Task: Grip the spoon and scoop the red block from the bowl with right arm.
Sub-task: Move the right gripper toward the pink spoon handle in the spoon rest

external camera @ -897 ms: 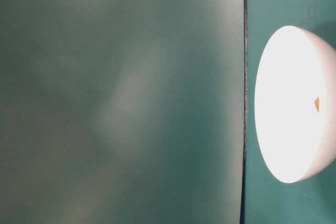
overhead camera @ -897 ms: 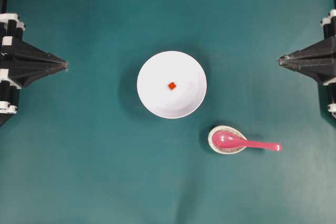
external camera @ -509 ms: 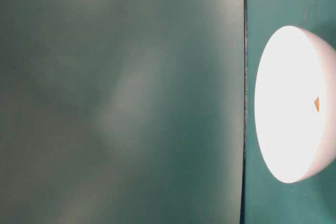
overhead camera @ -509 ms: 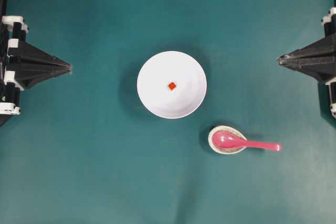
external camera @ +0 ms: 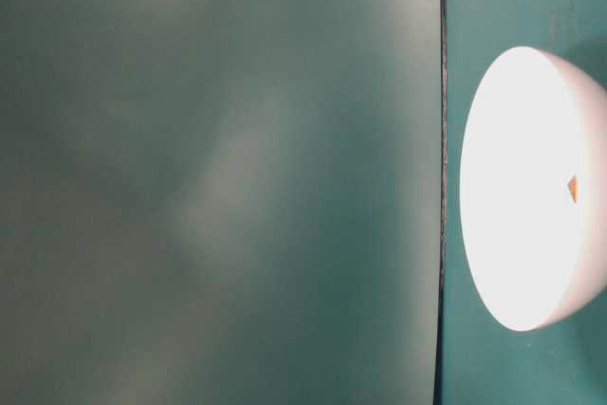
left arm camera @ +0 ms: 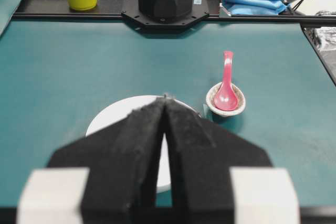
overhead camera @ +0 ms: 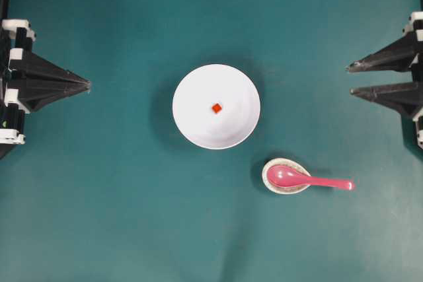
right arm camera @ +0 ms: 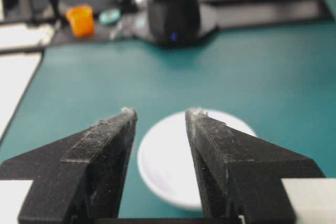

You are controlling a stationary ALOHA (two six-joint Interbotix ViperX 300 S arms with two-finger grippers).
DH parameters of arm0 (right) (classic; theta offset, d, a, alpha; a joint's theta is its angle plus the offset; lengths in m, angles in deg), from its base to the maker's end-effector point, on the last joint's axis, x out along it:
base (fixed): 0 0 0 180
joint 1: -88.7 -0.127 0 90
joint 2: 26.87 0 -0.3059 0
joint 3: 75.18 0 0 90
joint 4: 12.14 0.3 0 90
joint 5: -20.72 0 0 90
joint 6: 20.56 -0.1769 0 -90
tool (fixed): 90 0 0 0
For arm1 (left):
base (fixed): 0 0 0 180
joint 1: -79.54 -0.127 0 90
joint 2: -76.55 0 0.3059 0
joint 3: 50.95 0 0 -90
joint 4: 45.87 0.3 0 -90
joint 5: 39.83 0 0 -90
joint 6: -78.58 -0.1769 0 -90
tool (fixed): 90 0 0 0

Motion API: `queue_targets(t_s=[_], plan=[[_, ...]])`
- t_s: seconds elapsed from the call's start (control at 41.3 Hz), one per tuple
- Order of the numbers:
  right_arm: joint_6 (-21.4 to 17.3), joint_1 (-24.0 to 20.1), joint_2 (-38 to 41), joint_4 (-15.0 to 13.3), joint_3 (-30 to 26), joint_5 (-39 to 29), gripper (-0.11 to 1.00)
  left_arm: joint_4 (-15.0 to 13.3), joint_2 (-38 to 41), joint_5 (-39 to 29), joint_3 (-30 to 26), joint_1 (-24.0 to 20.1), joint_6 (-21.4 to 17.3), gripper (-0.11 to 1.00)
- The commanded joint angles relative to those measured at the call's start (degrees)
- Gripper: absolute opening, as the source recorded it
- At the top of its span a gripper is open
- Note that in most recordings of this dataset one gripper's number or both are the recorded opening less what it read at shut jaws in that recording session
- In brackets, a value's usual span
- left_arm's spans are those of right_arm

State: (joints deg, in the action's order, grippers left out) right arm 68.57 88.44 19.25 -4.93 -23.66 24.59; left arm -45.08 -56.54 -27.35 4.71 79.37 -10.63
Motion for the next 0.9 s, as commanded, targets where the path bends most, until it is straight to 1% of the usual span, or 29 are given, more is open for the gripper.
queue_targets(t_s=[0.0,0.073,0.17,0.218,0.315,0.388,0.557,0.606,0.654,0.8,0.872], plan=[[0.1,-0.4,0.2,1.5,-1.6,-1.8,0.49,0.1,0.3,0.4,-1.5,0.1,0.0,0.00],[0.1,-0.9,0.4,2.9,-1.2,-2.8,0.46,0.2,0.4,0.3,-1.6,0.1,0.0,0.00],[0.1,-2.2,1.6,4.5,-0.4,-3.9,0.46,0.2,0.4,0.3,-1.5,0.0,0.0,0.00],[0.1,-3.2,2.7,5.7,0.3,-4.0,0.46,0.2,0.4,0.3,-1.5,0.1,0.0,0.00],[0.1,-5.7,5.4,9.3,2.0,-2.6,0.46,0.1,0.4,0.3,-1.6,0.0,0.0,0.00],[0.1,-8.1,7.6,11.9,3.4,0.4,0.46,0.2,0.4,0.3,-1.5,0.1,0.0,0.00],[0.1,-15.5,14.5,18.0,6.6,13.5,0.46,0.2,0.5,0.3,-1.4,0.1,0.0,0.00],[0.1,-17.8,16.8,20.2,7.3,18.1,0.46,0.2,0.5,0.3,-1.4,0.0,0.0,0.00],[0.1,-20.7,20.0,23.0,7.8,23.4,0.46,0.1,0.5,0.3,-1.4,0.0,0.0,0.00],[0.2,-28.6,27.7,30.5,8.5,34.5,0.46,0.2,0.6,0.2,-1.3,0.0,0.0,0.00],[0.3,-33.2,31.9,35.3,8.5,40.1,0.46,0.2,0.6,0.1,-1.2,0.1,0.0,0.00]])
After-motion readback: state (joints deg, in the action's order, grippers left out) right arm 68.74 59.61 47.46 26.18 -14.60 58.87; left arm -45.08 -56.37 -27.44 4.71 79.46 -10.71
